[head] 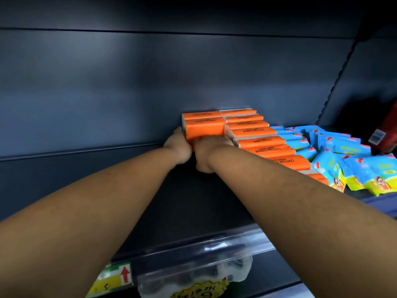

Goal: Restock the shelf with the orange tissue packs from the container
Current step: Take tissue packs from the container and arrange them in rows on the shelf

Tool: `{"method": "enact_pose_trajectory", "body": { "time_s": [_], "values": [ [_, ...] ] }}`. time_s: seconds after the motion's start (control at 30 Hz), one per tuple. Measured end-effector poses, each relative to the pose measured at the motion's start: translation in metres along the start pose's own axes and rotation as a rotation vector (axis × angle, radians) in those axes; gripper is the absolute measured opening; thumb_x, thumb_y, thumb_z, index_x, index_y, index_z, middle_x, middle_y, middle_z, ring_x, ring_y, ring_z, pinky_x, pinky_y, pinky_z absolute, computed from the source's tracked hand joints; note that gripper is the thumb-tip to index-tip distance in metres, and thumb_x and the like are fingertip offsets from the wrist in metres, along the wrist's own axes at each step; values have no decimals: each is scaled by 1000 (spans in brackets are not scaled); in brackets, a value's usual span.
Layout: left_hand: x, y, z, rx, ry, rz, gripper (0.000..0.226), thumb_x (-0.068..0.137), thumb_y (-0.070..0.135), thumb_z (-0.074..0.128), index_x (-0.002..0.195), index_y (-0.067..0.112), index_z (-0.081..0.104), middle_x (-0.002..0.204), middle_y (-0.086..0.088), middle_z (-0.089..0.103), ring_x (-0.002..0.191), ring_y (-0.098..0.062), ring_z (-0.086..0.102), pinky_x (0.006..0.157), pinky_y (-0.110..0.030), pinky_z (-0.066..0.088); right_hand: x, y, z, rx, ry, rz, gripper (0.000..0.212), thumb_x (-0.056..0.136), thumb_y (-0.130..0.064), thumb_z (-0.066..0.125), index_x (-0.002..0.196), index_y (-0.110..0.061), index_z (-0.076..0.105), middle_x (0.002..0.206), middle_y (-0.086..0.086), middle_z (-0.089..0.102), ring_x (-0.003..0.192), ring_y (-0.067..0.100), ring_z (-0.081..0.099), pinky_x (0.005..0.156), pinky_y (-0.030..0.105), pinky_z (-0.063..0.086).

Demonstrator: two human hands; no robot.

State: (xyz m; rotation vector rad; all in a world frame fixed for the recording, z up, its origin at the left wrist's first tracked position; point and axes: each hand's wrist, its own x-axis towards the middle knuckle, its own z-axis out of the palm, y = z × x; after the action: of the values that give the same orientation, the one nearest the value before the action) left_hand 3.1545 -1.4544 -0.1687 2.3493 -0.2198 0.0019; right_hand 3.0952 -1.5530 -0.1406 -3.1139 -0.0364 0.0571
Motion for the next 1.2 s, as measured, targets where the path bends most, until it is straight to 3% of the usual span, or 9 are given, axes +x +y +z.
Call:
{"method": "enact_pose_trajectory", "body": {
  "time_s": [0.13,0.3,0.43,0.53,0.63,0.7,0.8,1.03,1.2],
  "values": [
    [-33,-13,-25,140,-39,26,60,84,23,64,138,16,40,126,-10,58,111,-27,59,93,-36,50,-24,-1,-14,85,56,3,42,87,-36,57,124,-16,53,120,9,60,108,32,59,76,35,43],
    [-95,-26,-92,504,-161,40,68,84,35,67,143,21,37,139,-7,49,123,-24,51,100,-33,44,-75,-8,-34,216,84,13,51,89,-47,56,129,-15,49,120,11,61,118,32,52,92,35,42],
    [-155,-30,-144,553,-162,47,64,85,40,65,141,21,39,136,-5,50,120,-23,51,96,-30,44,-121,-30,-41,257,72,-44,49,89,-47,60,126,-17,50,122,5,60,113,28,56,83,25,39],
    [-203,-38,-171,563,-140,45,60,85,42,65,136,22,43,128,-5,54,115,-24,53,96,-32,45,-152,-57,-37,296,72,-128,50,85,-46,64,123,-16,51,120,8,60,110,26,57,93,33,46],
    [-253,-51,-184,544,-143,47,55,84,42,65,132,23,47,118,0,56,104,-20,55,92,-33,47,-184,-82,-28,303,28,-195,50,85,-46,64,123,-18,51,119,7,56,109,25,56,93,37,46],
    [-286,-65,-184,530,-178,40,50,85,41,65,129,23,48,115,1,56,98,-17,54,88,-32,47,-206,-97,-15,312,-9,-213,49,86,-46,64,124,-19,51,118,5,56,108,25,56,91,36,47],
    [-326,-89,-177,537,-214,5,46,83,40,65,124,24,50,117,0,56,106,-21,57,89,-33,47,-236,-115,14,308,-45,-226,46,84,-44,64,121,-19,52,115,5,58,107,25,57,89,36,48],
    [-388,-139,-132,517,-414,-136,55,82,40,63,132,25,46,125,-1,56,110,-21,57,89,-36,50,-291,-146,85,308,-262,-239,45,84,-41,64,123,-22,52,122,3,57,109,22,56,89,34,48],
    [-418,-164,-96,519,-568,-176,57,79,38,60,133,25,46,128,-5,52,114,-26,54,93,-37,48,-316,-155,130,188,-506,-250,62,80,-48,65,133,-20,47,132,5,52,120,27,51,97,34,43]
  ]
}}
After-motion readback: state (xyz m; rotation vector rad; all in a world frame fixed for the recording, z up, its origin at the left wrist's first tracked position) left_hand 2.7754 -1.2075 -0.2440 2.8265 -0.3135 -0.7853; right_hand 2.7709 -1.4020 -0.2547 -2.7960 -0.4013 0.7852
